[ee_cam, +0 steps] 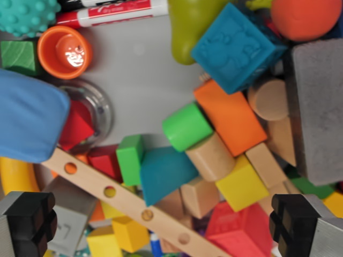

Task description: Pick an object from the bin

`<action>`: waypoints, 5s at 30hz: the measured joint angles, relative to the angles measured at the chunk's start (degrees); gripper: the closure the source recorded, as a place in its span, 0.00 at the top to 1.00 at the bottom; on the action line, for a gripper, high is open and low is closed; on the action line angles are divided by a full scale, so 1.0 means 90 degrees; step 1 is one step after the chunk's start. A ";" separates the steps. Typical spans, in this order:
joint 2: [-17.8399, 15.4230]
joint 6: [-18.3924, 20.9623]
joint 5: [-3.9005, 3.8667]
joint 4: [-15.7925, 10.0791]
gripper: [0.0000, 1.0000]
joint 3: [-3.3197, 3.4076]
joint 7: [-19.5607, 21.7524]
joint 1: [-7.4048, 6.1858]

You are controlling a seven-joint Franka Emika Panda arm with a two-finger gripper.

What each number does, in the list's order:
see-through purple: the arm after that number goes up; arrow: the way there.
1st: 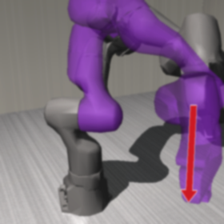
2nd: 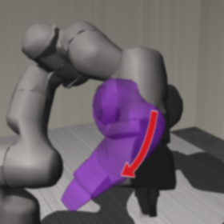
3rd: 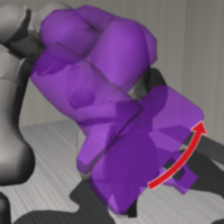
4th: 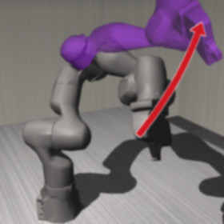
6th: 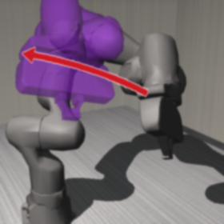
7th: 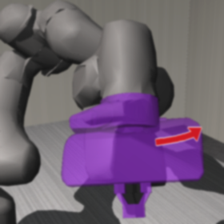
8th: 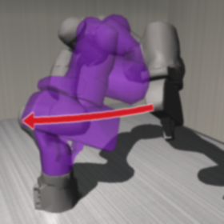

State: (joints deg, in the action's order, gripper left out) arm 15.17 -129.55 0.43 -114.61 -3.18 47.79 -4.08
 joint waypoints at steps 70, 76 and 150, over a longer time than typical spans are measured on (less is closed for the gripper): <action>0.2564 -0.2131 -0.0432 0.0514 0.00 0.0012 -0.0077 -0.1079; 0.2575 -0.2137 -0.0432 0.0519 0.00 0.0012 -0.0077 -0.1084; 0.0775 -0.0447 -0.0298 0.0383 0.00 -0.0091 -0.0154 -0.1054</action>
State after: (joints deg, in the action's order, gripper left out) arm 22.15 -133.57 -2.25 -111.16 -3.99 46.40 -13.57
